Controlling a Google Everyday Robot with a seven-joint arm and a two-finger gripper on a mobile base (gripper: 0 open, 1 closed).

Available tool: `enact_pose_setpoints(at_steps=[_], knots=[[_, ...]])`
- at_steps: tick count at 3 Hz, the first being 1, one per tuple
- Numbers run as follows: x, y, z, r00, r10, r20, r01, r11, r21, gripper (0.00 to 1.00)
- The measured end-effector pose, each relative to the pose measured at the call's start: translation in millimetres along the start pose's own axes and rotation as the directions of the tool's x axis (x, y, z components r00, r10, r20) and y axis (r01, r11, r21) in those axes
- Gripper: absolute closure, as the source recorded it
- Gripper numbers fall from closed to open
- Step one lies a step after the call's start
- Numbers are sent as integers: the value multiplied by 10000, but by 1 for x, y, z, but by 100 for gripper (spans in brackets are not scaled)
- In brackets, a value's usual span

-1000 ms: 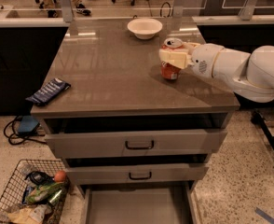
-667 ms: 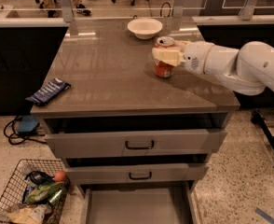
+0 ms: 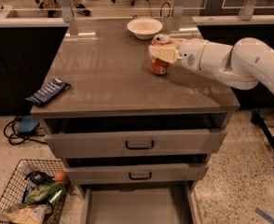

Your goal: Pick coke can from bottom drawer and place on counter

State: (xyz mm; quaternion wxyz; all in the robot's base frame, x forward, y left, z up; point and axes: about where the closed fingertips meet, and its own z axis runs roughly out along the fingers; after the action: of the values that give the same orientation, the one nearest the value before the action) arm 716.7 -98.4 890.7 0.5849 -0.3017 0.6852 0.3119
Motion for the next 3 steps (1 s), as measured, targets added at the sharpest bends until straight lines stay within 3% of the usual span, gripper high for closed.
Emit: enact_pose_setpoints(at_steps=[1,3], knots=[[0,2,2,10000,1,2,-1,10000,-42,82],[-1,6,7,10000,0,4,0,9999,-134,35]])
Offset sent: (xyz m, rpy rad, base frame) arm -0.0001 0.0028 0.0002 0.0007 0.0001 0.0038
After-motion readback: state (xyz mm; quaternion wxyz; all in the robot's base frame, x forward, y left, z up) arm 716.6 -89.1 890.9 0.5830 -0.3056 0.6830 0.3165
